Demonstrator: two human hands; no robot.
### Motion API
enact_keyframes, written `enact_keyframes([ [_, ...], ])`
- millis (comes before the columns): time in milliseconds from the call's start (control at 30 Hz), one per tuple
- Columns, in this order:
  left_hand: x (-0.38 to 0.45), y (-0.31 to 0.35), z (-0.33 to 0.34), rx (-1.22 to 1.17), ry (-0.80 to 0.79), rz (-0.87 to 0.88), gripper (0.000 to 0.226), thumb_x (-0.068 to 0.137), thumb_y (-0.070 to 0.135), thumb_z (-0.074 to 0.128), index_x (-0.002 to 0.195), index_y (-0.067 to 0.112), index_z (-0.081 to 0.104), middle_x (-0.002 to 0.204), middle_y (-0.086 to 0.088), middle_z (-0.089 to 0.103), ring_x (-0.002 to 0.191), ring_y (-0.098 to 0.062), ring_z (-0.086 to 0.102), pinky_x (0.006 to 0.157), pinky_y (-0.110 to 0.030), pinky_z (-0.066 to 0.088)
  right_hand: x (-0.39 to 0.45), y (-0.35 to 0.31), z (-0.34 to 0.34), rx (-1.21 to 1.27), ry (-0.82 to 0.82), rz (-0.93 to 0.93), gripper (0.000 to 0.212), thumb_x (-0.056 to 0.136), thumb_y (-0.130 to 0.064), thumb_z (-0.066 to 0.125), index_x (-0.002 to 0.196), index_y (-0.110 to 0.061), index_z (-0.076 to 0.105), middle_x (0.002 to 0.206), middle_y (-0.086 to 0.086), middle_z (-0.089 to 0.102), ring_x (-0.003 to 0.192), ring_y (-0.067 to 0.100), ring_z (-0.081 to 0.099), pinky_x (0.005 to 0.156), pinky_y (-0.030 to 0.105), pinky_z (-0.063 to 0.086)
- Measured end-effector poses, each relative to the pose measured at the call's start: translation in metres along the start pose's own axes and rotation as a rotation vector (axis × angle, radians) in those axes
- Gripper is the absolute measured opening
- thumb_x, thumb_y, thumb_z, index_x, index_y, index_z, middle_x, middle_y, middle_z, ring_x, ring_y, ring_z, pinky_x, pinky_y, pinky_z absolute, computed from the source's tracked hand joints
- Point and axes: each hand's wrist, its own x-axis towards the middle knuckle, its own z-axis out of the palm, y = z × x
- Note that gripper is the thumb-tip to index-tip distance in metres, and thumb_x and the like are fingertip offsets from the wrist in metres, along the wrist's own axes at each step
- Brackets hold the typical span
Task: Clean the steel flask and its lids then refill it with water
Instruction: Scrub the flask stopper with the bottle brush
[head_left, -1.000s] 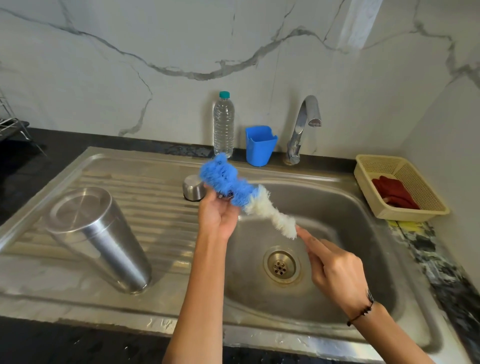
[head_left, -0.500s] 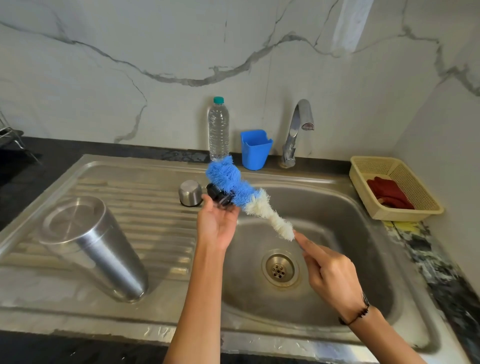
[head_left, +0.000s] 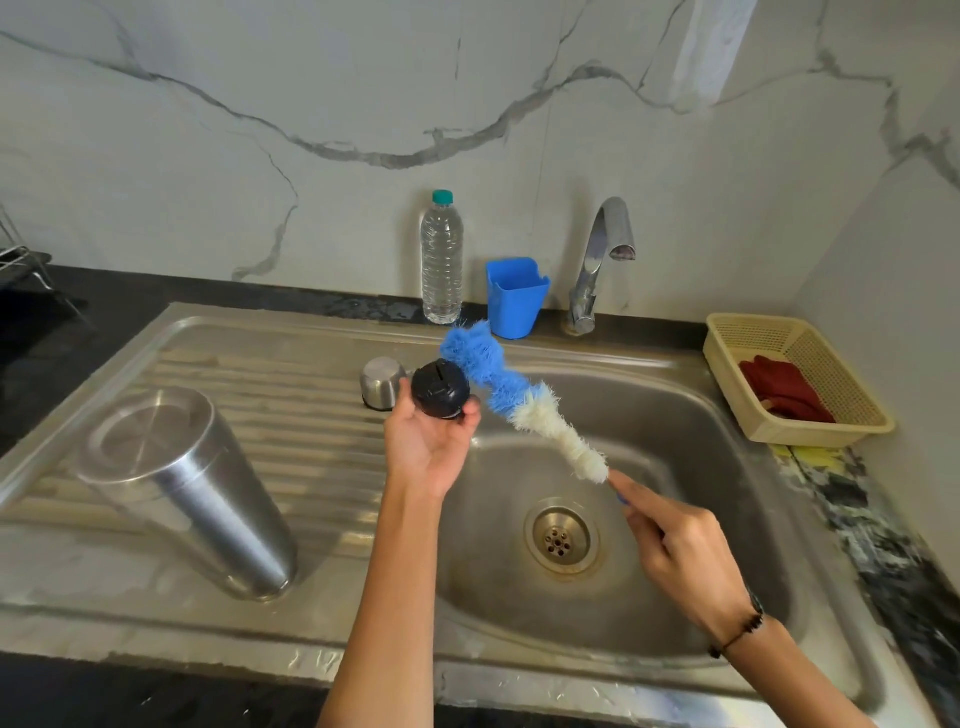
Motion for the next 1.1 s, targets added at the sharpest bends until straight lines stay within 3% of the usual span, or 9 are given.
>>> enact_keyframes([
  [133, 0.003, 0.002, -0.004, 0.034, 0.038, 0.048, 0.032, 0.103, 0.030, 0.037, 0.110, 0.011, 0.061, 0.099, -0.010, 0.066, 0.086, -0.021, 0.058, 0.073, -0.030, 0.047, 0.005, -0.004, -0.007, -0.035, -0.061, -0.080, 0.044, 0.085, -0.025, 0.037, 0.128, -0.033, 0.045, 0.076, -0.003, 0.072, 0.060, 0.016, 0.065, 0.048, 0.029, 0.048],
  [300, 0.005, 0.002, -0.009, 0.249, 0.157, 0.169, 0.024, 0.104, 0.024, 0.037, 0.108, 0.015, 0.059, 0.100, -0.005, 0.068, 0.083, -0.015, 0.065, 0.062, -0.026, 0.052, 0.018, -0.007, -0.016, -0.203, -0.045, -0.136, 0.048, 0.082, -0.021, 0.034, 0.126, -0.033, 0.046, 0.062, -0.005, 0.061, 0.049, 0.022, 0.059, 0.036, 0.029, 0.046],
  [433, 0.011, 0.000, -0.010, 0.413, 0.303, 0.349, 0.024, 0.104, 0.017, 0.034, 0.098, 0.023, 0.056, 0.101, 0.000, 0.060, 0.086, -0.014, 0.057, 0.067, -0.026, 0.043, 0.015, -0.024, -0.016, -0.330, -0.105, -0.138, 0.047, 0.079, -0.021, 0.036, 0.123, -0.035, 0.046, 0.061, -0.009, 0.060, 0.045, 0.023, 0.057, 0.031, 0.032, 0.043],
  [567, 0.011, -0.011, -0.007, 0.557, 0.284, 0.451, 0.025, 0.104, 0.012, 0.030, 0.107, 0.016, 0.055, 0.107, -0.001, 0.062, 0.094, -0.015, 0.058, 0.065, -0.019, 0.048, 0.022, -0.038, -0.007, -0.332, -0.247, -0.002, 0.057, 0.083, -0.013, 0.046, 0.133, -0.038, 0.042, 0.074, -0.003, 0.063, 0.063, 0.032, 0.061, 0.047, 0.039, 0.049],
  [600, 0.011, -0.012, -0.007, 0.554, 0.288, 0.454, 0.026, 0.104, 0.012, 0.030, 0.112, 0.015, 0.054, 0.111, -0.004, 0.061, 0.097, -0.016, 0.058, 0.068, -0.020, 0.049, 0.024, -0.038, -0.006, -0.325, -0.256, 0.012, 0.057, 0.084, -0.013, 0.046, 0.135, -0.038, 0.041, 0.075, -0.003, 0.063, 0.065, 0.033, 0.061, 0.049, 0.040, 0.049],
  [767, 0.013, -0.001, -0.017, 0.472, 0.368, 0.440, 0.032, 0.105, 0.016, 0.030, 0.130, 0.005, 0.046, 0.128, -0.013, 0.056, 0.117, -0.026, 0.056, 0.094, -0.039, 0.050, 0.013, -0.033, -0.012, -0.348, -0.211, -0.080, 0.050, 0.076, -0.022, 0.037, 0.124, -0.035, 0.044, 0.058, -0.005, 0.057, 0.042, 0.024, 0.054, 0.031, 0.035, 0.042],
  [833, 0.016, -0.004, -0.017, 0.510, 0.351, 0.438, 0.028, 0.104, 0.015, 0.032, 0.124, 0.005, 0.049, 0.125, -0.010, 0.058, 0.115, -0.024, 0.056, 0.098, -0.040, 0.046, 0.011, -0.035, -0.009, -0.324, -0.245, -0.051, 0.052, 0.076, -0.020, 0.040, 0.126, -0.035, 0.046, 0.061, -0.003, 0.060, 0.046, 0.028, 0.056, 0.034, 0.037, 0.044],
  [967, 0.016, -0.012, -0.009, 0.622, 0.305, 0.500, 0.022, 0.102, 0.011, 0.035, 0.102, 0.015, 0.056, 0.106, 0.000, 0.061, 0.104, -0.018, 0.057, 0.088, -0.032, 0.046, 0.023, -0.032, -0.006, -0.301, -0.193, -0.014, 0.052, 0.076, -0.018, 0.041, 0.126, -0.031, 0.050, 0.063, -0.003, 0.062, 0.050, 0.031, 0.058, 0.037, 0.038, 0.046],
  [1100, 0.014, 0.000, -0.011, 0.383, 0.322, 0.441, 0.025, 0.104, 0.015, 0.032, 0.103, 0.019, 0.057, 0.102, -0.001, 0.063, 0.099, -0.018, 0.061, 0.077, -0.030, 0.053, 0.007, -0.030, -0.011, -0.190, -0.206, -0.068, 0.048, 0.079, -0.016, 0.046, 0.123, -0.033, 0.053, 0.065, -0.009, 0.064, 0.050, 0.024, 0.060, 0.037, 0.031, 0.046],
])
